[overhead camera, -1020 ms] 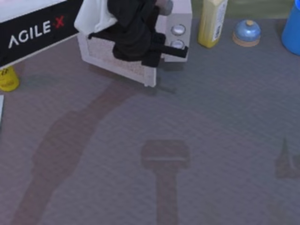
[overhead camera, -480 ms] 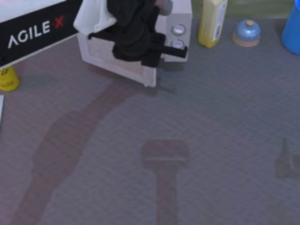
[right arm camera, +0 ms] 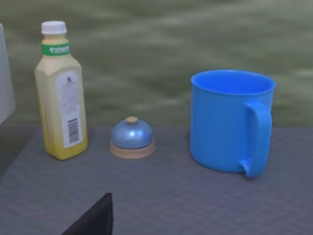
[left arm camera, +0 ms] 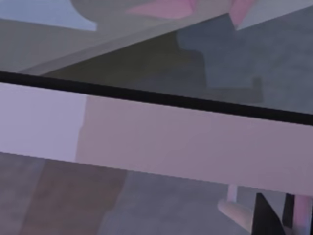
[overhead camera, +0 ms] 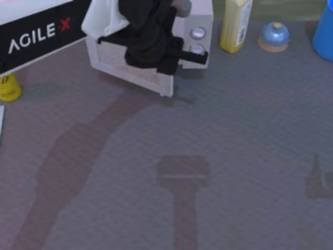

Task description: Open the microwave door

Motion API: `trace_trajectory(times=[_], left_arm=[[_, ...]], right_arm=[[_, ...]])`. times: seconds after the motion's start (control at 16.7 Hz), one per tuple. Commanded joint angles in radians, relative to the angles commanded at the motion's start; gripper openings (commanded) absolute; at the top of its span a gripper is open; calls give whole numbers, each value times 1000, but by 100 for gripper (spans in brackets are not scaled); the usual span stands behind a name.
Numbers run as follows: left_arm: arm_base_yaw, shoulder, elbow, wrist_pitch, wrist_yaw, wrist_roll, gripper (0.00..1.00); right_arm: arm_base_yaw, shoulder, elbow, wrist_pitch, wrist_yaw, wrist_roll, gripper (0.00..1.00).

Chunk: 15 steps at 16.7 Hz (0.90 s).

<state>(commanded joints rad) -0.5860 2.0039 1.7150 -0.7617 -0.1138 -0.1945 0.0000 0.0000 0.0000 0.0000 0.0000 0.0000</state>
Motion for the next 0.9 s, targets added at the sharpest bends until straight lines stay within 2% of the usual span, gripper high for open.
trace_trajectory(times=[0.48, 0.9], left_arm=[[-6, -1, -3, 1, 8, -1, 0], [27, -77, -108, 41, 64, 111, 0]], right_arm=[[0, 0, 0, 0, 0, 0, 100], [0, 0, 0, 0, 0, 0, 100]])
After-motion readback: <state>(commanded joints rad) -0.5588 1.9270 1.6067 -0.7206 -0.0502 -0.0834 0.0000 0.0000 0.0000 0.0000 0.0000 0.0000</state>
